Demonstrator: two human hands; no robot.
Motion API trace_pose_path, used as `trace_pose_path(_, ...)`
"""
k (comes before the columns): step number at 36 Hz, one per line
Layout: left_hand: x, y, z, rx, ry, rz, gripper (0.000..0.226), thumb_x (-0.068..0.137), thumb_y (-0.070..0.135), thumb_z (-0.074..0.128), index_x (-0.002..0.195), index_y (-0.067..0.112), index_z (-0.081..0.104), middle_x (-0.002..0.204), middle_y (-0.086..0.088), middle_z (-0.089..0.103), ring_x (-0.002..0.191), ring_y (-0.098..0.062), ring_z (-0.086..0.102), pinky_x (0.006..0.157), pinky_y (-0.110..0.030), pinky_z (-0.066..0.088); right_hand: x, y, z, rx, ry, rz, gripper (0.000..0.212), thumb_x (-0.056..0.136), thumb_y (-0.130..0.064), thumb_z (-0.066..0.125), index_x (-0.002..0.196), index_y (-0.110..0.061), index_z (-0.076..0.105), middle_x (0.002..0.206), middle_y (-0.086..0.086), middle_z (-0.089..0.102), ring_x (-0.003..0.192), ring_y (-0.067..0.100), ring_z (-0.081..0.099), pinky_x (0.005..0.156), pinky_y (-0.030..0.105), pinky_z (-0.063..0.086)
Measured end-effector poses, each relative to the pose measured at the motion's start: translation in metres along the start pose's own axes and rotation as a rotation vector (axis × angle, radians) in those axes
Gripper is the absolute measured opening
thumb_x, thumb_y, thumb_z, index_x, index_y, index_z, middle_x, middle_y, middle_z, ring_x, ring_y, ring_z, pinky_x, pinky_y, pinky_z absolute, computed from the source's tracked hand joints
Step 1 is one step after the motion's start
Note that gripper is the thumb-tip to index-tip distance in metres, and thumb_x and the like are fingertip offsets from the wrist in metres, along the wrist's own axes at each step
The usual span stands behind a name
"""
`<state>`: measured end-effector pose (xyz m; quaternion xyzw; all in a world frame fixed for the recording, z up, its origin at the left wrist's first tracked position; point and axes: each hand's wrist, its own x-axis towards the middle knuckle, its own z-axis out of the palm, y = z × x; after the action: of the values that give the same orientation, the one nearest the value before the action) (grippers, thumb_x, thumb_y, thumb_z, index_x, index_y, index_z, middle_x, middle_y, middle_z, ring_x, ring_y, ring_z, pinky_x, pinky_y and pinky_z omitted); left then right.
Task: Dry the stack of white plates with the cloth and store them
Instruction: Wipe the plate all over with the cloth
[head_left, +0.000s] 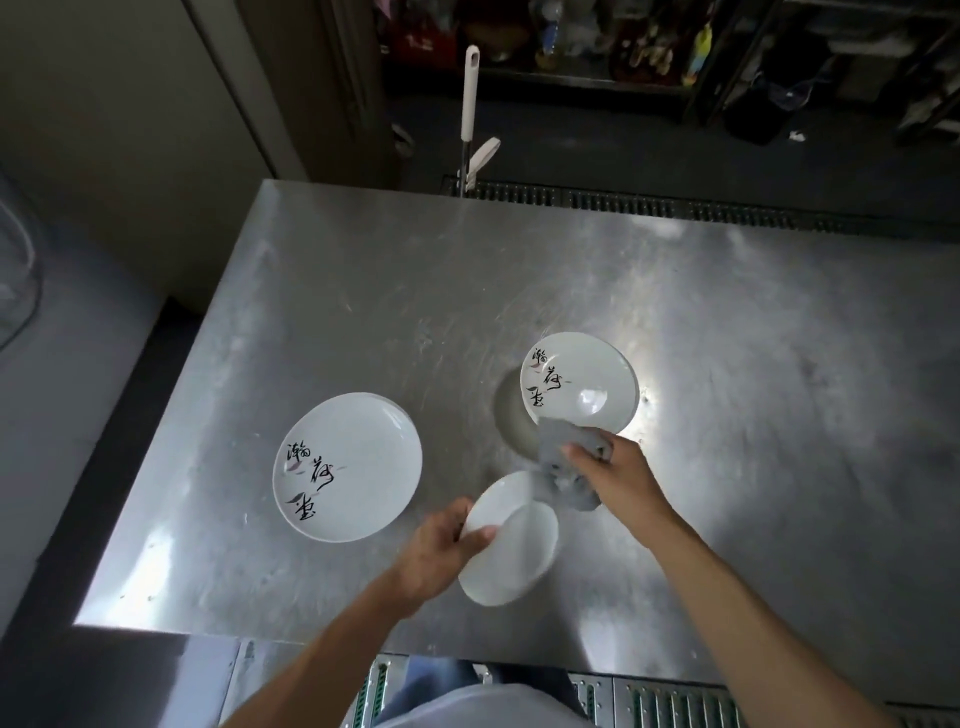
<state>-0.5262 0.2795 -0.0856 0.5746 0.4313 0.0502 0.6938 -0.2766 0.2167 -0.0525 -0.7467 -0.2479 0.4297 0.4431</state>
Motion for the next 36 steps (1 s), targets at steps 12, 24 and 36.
trace_pose_path(12,0.006,-0.019,0.021,-0.556,0.142,-0.313,0.029,0.097,0.015,0.066,0.125,0.016,0.059,0.120,-0.011,0.069,0.102,-0.031,0.070,0.074,-0.042,0.061,-0.022,0.057,0.038,-0.236,-0.101,0.037,0.032,0.102,-0.034,0.053,0.134,-0.038,0.060,0.095,-0.002,0.075,0.078,0.013,0.074,0.078,0.032,0.061)
trace_pose_path(24,0.018,-0.015,0.008,-0.616,0.078,-0.296,0.034,0.099,0.017,0.062,0.133,0.014,0.057,0.124,-0.014,0.071,0.110,-0.035,0.069,0.088,-0.051,0.060,-0.042,0.077,0.038,-0.592,-0.398,-0.209,0.046,0.101,-0.061,0.036,0.147,-0.056,0.030,0.149,-0.012,0.049,0.135,0.009,0.049,0.105,0.021,0.040)
trace_pose_path(36,0.020,-0.007,0.006,-0.589,0.075,-0.288,0.031,0.101,0.016,0.062,0.131,0.014,0.057,0.120,-0.015,0.073,0.113,-0.036,0.069,0.090,-0.054,0.059,-0.037,0.071,0.065,-0.617,-0.354,-0.329,0.047,0.104,-0.049,0.040,0.149,-0.035,0.045,0.159,-0.014,0.036,0.147,0.000,0.028,0.119,0.024,0.028)
